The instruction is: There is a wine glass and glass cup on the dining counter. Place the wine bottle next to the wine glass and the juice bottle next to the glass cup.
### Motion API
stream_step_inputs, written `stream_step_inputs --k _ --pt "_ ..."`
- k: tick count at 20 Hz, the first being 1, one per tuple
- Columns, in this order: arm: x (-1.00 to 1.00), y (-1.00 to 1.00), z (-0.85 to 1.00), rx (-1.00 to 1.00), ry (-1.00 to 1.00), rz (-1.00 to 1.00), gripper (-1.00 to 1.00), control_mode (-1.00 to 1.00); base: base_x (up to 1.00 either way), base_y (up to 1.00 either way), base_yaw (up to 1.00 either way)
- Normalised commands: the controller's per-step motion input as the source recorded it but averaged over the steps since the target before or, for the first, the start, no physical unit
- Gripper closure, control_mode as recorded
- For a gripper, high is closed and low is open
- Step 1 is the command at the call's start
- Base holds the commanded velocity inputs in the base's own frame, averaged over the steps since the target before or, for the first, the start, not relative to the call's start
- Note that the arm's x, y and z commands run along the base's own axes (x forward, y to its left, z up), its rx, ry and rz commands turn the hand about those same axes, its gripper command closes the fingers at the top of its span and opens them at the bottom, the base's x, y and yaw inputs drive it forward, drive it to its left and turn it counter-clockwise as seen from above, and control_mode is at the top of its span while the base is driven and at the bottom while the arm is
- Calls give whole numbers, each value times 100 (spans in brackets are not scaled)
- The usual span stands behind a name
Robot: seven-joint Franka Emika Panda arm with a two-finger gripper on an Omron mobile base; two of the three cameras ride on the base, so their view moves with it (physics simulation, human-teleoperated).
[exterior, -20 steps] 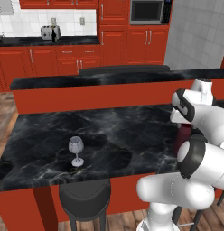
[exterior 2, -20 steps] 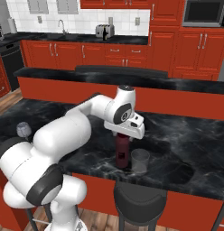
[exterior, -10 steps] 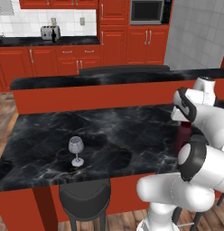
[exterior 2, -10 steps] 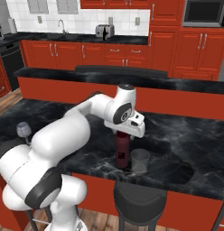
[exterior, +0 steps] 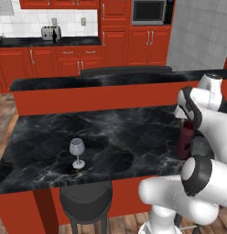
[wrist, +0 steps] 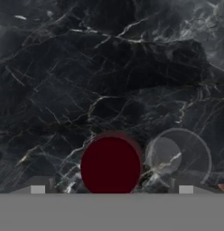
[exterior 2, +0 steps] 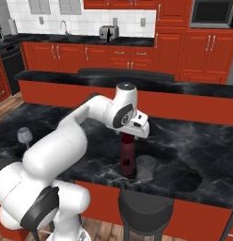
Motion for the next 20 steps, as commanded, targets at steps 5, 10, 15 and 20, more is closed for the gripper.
stream_step_inputs --k 5,10,15,20 --pt "-43 25 2 -17 -3 0 -100 -100 0 0 0" --pt "-37 25 5 -11 2 0 -100 -100 0 0 0" --pt "-34 22 0 0 2 0 -100 -100 0 0 0" --pt "-39 16 1 6 0 0 -100 -100 0 0 0"
